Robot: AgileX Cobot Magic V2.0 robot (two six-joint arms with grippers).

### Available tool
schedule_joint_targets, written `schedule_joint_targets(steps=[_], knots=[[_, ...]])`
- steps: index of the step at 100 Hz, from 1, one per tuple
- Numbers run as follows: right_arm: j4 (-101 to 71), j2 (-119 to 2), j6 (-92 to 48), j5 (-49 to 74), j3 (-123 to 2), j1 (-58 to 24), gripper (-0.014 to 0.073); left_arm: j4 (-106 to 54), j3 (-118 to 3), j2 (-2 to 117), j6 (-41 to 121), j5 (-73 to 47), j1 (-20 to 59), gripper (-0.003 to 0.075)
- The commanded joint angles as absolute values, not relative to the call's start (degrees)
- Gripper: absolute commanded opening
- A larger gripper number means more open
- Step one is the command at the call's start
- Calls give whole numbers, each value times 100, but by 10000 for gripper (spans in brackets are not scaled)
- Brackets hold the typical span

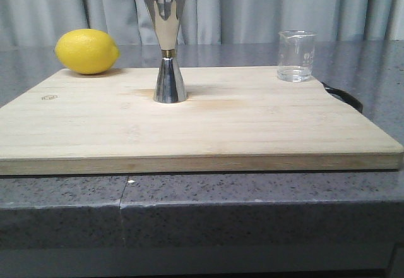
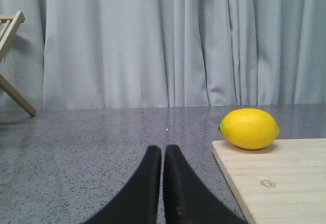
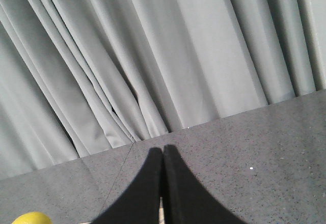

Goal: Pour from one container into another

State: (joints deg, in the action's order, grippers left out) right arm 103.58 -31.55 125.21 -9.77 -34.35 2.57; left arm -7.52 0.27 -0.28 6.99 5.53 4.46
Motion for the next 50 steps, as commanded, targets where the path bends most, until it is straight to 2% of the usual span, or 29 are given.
schedule_joint_targets(steps=[1,32,50], knots=[[10314,-3150,12522,-844,-3567,252,-75,-612,229,-164,662,932,468,-20],[10314,-3150,12522,-844,-3567,252,-75,457,229,-164,-325,786,468,-20],[10314,-3150,12522,-844,-3567,252,-75,407,229,-164,-326,812,468,-19]])
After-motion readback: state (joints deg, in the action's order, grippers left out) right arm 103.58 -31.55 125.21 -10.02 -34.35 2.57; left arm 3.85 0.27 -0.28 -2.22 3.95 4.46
